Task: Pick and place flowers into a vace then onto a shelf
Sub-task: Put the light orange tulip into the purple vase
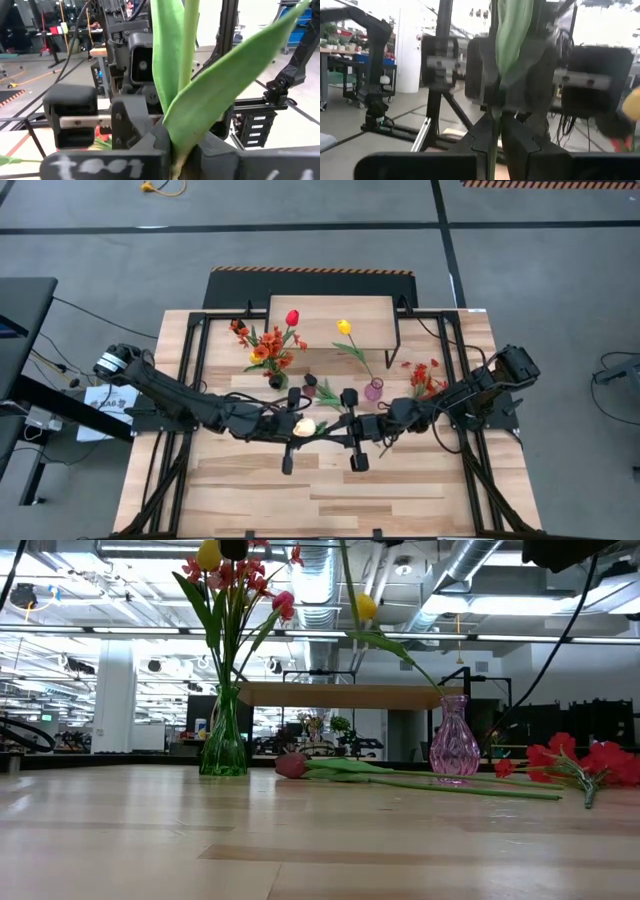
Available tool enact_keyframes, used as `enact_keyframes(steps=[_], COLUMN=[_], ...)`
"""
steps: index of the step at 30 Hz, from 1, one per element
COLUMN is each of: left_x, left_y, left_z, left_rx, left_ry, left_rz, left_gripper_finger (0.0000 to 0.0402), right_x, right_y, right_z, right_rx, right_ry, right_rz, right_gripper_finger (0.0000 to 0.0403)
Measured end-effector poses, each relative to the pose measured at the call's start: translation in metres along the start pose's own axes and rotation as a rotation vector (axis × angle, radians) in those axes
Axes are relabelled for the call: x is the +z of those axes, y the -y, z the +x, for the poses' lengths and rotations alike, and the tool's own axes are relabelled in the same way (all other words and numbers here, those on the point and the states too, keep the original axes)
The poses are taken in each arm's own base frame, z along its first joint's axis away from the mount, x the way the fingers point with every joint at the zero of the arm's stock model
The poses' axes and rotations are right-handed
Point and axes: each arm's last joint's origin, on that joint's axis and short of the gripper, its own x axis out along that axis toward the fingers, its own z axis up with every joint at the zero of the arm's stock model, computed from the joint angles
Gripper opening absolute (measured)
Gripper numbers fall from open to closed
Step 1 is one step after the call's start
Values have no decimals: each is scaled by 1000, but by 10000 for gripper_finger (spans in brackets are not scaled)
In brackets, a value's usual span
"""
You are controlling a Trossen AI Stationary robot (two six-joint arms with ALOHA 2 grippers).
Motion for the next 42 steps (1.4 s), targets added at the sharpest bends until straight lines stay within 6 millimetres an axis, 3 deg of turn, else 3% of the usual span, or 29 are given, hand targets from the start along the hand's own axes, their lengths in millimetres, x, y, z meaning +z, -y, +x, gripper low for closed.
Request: enact_keyframes(steps=[13, 24, 30, 35, 42], left_x=[-3, -7, -7, -6, -6], left_y=[0, 0, 0, -1, -2], left_z=[0, 0, 0, 0, 0], left_rx=[-8, -14, -6, 39, 74], left_ry=[-76, -116, -113, -96, -98], left_rz=[-53, -66, -67, -70, -64], left_gripper_finger=[4, 4, 12, 50, 151], right_x=[-4, 4, 4, 4, 3], right_y=[6, 6, 6, 7, 8], right_z=[0, 14, 14, 15, 14], right_rx=[6, 25, 26, 14, -5], right_ry=[-54, -142, -145, -146, -168], right_rz=[58, 50, 41, 48, 45], right_gripper_finger=[51, 50, 11, 5, 3])
